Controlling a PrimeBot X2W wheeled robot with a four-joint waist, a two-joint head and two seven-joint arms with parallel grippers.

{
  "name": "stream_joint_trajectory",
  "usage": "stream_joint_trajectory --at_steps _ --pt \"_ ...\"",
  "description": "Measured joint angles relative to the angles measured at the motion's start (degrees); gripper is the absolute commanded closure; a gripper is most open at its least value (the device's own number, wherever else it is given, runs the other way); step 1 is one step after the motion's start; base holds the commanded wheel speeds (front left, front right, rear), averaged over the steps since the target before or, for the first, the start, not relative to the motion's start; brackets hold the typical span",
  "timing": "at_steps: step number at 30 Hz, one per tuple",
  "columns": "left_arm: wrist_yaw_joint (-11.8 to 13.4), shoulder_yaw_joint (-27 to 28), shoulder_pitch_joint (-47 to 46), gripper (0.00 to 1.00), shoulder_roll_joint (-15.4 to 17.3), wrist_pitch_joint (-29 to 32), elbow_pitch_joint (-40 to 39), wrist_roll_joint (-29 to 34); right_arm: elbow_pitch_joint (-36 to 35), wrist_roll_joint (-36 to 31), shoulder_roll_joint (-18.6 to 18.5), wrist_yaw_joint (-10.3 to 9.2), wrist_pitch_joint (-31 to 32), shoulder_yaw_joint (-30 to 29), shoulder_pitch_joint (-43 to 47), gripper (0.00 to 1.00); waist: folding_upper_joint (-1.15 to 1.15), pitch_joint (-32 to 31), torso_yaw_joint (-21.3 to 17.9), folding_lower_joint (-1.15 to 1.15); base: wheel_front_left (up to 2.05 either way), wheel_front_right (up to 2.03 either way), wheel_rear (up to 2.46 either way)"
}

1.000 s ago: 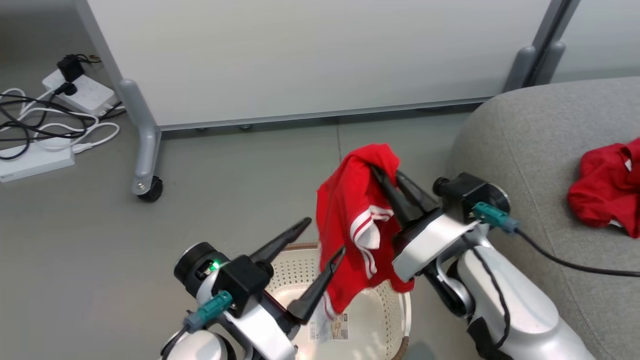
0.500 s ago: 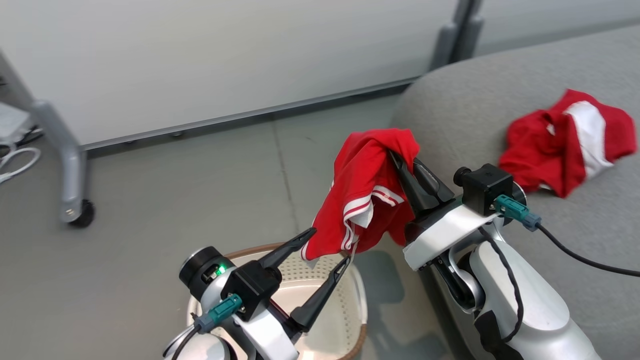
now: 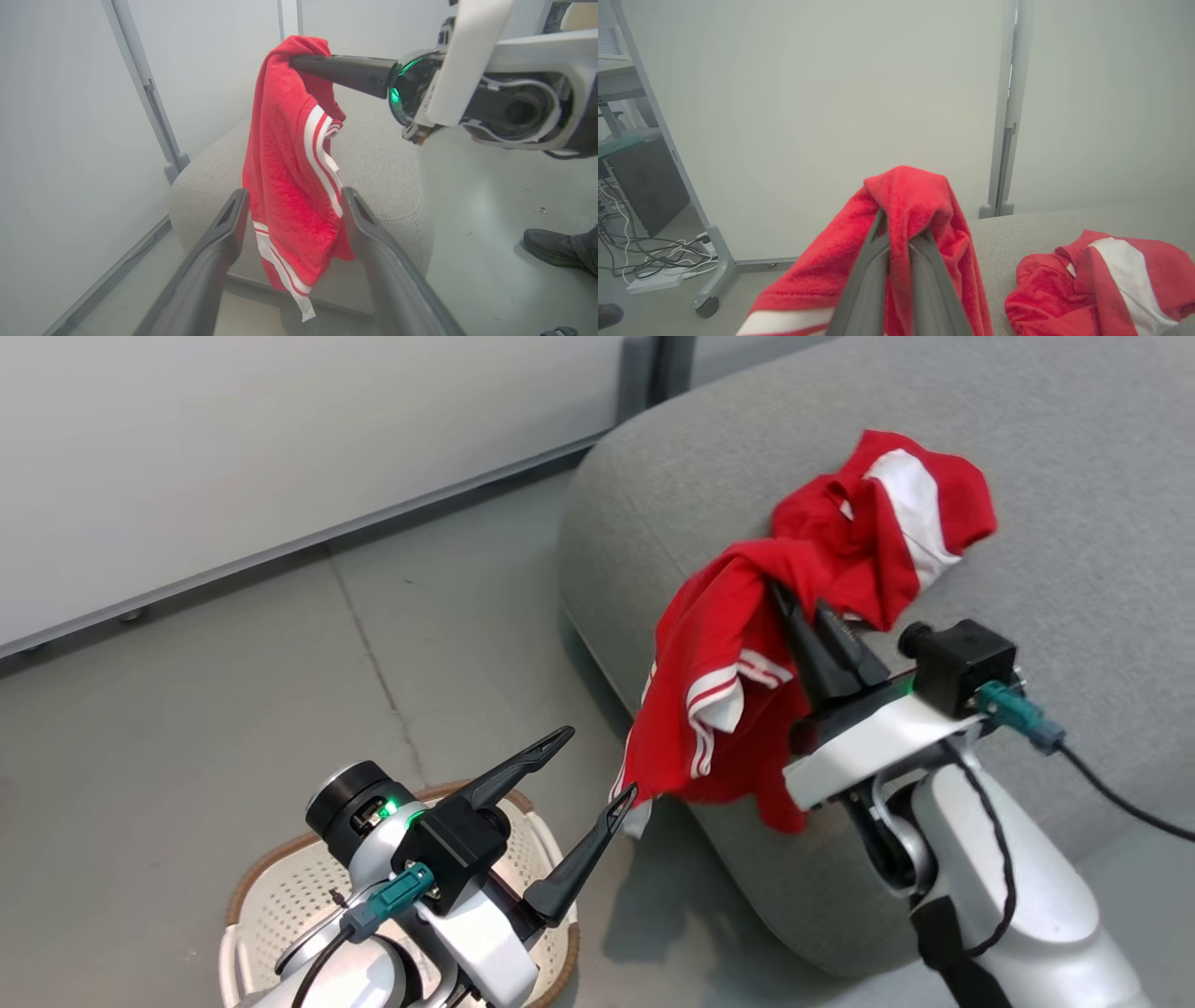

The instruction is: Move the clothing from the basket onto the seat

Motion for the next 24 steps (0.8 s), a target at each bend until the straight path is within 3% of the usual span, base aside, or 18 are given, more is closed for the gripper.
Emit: stream_joint_trajectory --at_steps 13,24 --pt "-0.38 -0.35 -2.82 0.00 1.19 1.36 -3.04 1.29 -0.13 -2.00 -4.38 0.00 0.01 -10.54 -16.46 1.00 0.00 3.50 -3.22 0.00 0.00 0.00 0.00" --pt "-2.46 -1.47 -8.22 0.00 1.41 3.02 -5.49 3.39 6.78 -2.56 -13.69 -0.01 -0.16 -22.73 -32.91 1.00 0.00 9.36 -0.11 0.00 0.00 0.00 0.00"
